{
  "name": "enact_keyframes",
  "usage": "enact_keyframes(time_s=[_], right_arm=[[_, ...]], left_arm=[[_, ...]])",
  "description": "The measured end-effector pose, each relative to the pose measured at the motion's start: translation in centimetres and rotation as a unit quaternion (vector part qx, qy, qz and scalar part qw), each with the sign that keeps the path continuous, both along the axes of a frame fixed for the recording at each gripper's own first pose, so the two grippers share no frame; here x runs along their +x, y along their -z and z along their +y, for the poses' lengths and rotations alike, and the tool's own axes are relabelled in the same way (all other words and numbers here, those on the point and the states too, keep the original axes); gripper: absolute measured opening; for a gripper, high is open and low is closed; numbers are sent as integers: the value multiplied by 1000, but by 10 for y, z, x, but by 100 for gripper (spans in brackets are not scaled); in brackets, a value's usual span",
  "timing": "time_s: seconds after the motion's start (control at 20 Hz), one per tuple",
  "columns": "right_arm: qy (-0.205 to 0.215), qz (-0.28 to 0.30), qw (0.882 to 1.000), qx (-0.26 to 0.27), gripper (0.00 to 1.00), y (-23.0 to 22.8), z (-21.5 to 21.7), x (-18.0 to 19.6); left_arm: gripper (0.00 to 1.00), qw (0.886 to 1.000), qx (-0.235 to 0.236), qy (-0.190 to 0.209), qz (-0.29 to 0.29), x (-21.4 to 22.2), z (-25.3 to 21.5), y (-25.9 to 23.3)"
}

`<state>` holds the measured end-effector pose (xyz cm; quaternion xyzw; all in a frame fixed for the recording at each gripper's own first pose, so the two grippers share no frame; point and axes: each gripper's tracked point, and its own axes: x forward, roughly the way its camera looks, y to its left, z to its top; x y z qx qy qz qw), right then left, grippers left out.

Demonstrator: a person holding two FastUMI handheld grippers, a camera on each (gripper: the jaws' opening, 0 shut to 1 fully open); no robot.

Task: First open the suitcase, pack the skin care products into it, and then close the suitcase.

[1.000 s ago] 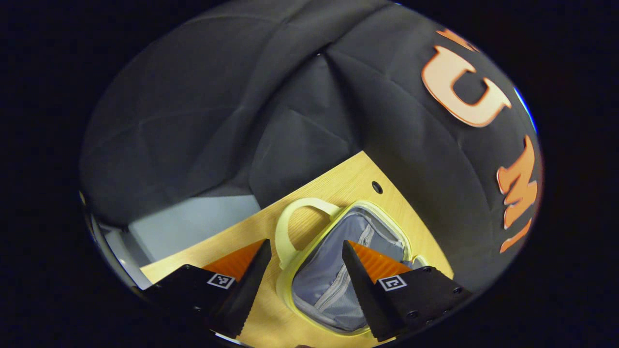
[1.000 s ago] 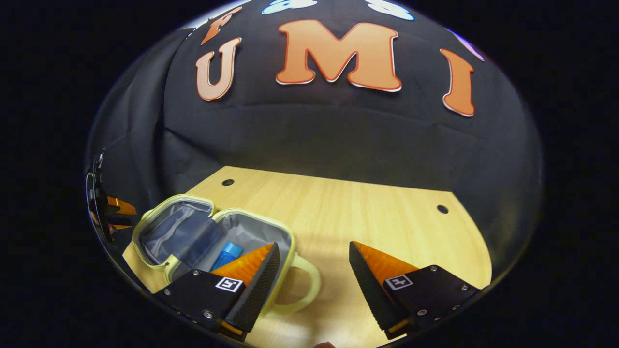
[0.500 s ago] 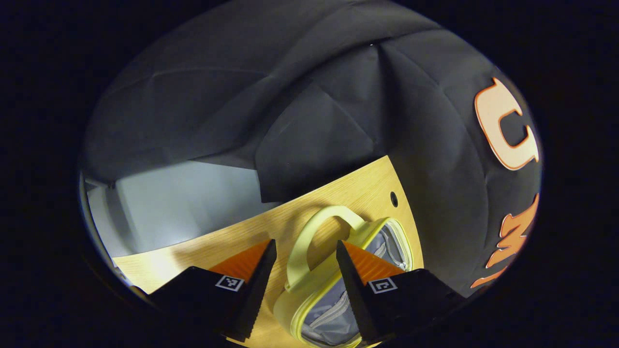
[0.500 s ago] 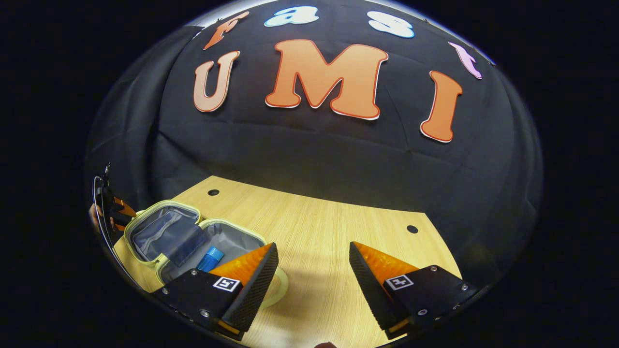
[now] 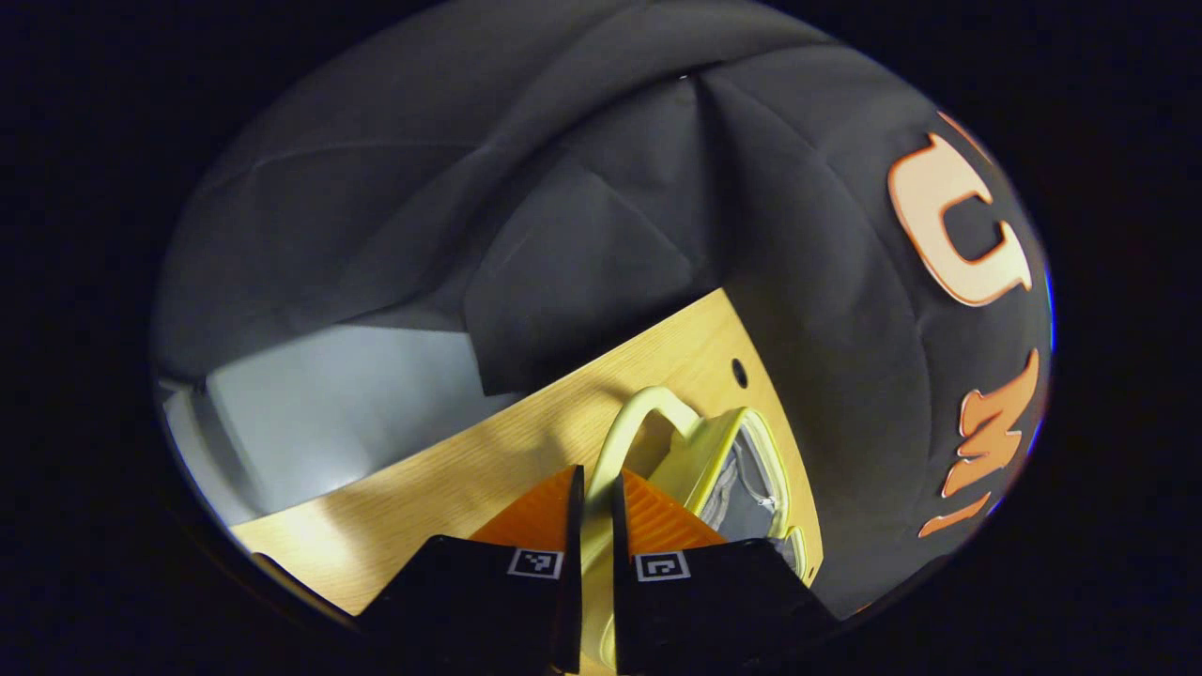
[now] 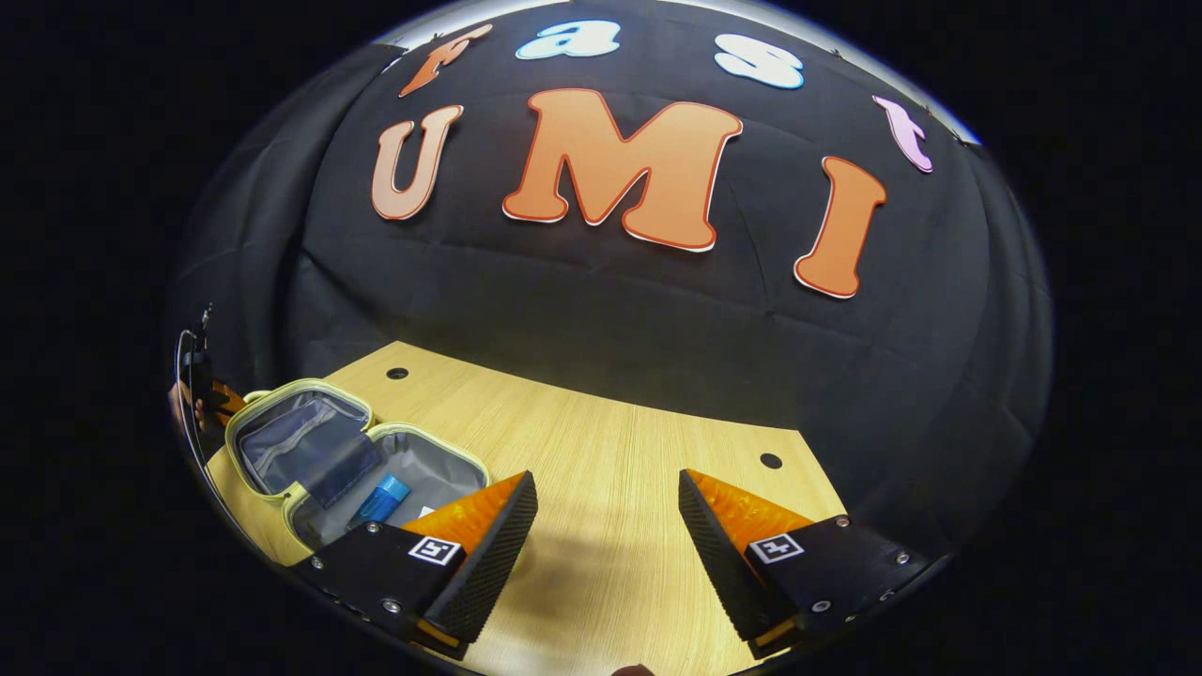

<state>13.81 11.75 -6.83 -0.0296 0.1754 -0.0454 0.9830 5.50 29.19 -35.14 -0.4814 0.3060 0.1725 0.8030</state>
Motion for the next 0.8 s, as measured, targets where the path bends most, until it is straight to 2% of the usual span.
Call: enact_keyframes(time_s=[0.15, 0.3, 0.55, 0.8], right_arm=[[-6, -10, 1000, 3, 96, -5, 0, 5], [-16, -17, 1000, 4, 96, -8, 2, 8], [-30, -38, 999, -2, 96, -14, -2, 13], [-46, -56, 997, 9, 96, -21, -12, 11]], left_arm=[[13, 997, 56, 28, -37, 0, -3, -46], [13, 990, 112, 52, -66, 8, -16, -87], [13, 978, 140, 74, -133, 13, -55, -162], [13, 966, 181, 107, -151, 14, -94, -204]])
